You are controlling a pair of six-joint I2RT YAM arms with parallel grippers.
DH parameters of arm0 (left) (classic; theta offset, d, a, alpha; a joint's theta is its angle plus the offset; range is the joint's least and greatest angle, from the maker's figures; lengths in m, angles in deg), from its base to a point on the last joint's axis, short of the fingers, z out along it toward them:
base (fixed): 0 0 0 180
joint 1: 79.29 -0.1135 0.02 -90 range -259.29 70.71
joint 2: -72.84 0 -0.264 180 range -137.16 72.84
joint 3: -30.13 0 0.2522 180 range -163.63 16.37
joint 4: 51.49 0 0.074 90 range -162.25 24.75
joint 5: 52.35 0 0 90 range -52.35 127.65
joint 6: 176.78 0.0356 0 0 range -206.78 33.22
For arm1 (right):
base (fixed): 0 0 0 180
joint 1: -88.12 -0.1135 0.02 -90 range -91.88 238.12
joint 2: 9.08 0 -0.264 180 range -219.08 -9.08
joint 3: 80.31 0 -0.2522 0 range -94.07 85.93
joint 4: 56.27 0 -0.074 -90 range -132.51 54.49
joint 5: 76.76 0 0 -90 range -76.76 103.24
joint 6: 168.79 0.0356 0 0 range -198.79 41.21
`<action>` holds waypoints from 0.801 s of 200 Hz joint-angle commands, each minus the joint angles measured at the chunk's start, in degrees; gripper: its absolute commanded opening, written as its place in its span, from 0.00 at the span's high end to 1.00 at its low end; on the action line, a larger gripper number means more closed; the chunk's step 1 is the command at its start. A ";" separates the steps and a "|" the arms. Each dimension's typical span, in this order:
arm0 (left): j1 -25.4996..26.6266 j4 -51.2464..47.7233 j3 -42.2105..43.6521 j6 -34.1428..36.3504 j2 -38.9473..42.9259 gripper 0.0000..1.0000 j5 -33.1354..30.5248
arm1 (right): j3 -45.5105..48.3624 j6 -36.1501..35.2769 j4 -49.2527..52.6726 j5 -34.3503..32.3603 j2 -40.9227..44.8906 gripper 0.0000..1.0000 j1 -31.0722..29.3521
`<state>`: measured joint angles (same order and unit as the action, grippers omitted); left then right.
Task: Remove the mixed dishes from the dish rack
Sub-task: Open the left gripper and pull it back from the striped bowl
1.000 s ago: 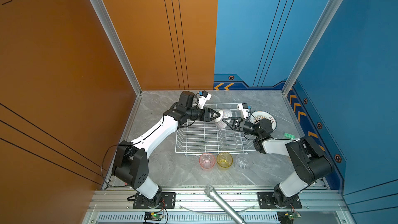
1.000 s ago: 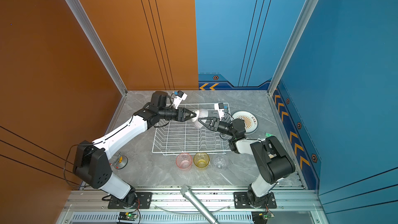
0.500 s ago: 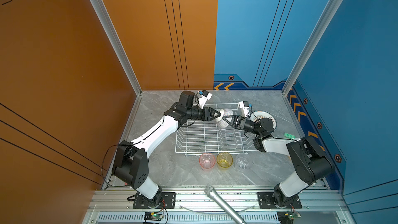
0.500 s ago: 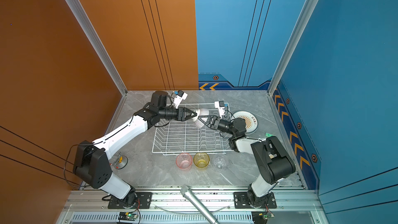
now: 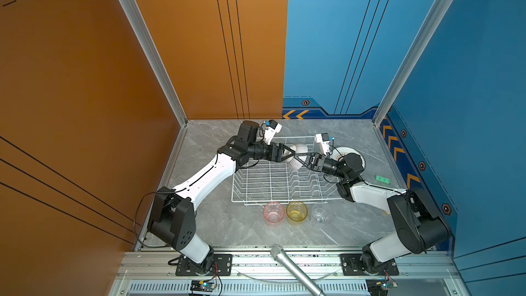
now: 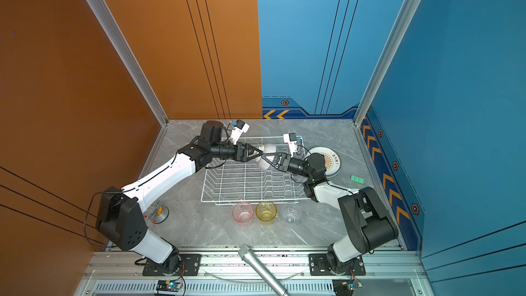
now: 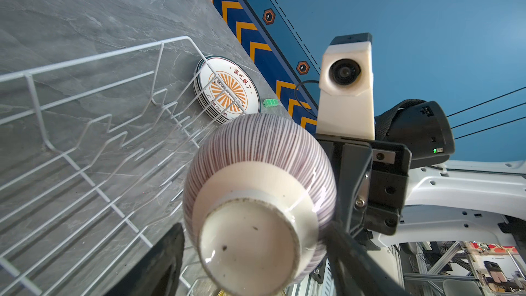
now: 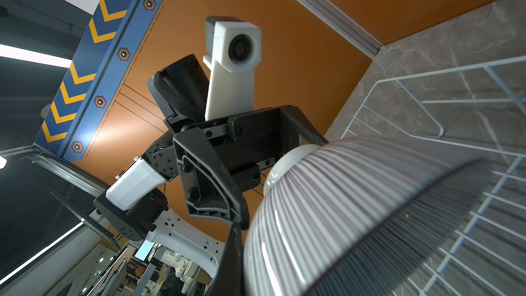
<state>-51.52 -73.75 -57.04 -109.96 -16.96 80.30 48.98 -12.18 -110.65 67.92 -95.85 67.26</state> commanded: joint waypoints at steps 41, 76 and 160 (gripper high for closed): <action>-3.75 -1.50 4.14 1.50 8.45 0.20 -8.56 | -5.70 -20.73 29.20 -2.00 8.61 1.00 -2.94; -4.12 -11.83 4.25 6.53 13.46 0.20 -20.06 | -15.21 -43.92 65.15 -12.48 14.08 1.00 -8.51; -9.96 -16.30 11.19 7.72 22.65 0.19 -29.30 | -38.49 -70.67 107.75 -36.61 10.27 1.00 -35.14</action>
<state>-59.56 -87.93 -47.62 -103.44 3.45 53.46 17.18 -71.98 -17.61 40.42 -83.17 39.33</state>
